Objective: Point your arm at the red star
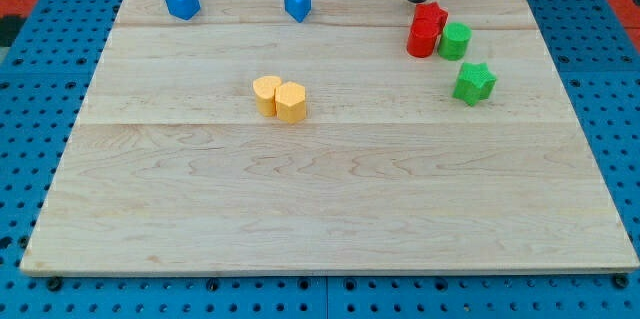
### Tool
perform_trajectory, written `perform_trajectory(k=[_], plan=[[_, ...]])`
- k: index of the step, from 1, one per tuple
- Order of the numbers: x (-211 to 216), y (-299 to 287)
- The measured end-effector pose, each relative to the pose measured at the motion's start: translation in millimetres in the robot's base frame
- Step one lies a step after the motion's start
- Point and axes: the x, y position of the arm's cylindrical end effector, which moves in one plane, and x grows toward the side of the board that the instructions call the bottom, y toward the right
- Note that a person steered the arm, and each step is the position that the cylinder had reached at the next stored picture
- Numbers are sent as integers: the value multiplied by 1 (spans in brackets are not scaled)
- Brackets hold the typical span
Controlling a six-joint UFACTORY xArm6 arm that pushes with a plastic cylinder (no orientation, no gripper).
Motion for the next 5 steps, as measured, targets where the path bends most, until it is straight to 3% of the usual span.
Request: perform_trajectory(k=[1,3,5], plan=[[-2,0],[-1,53],[40,43]])
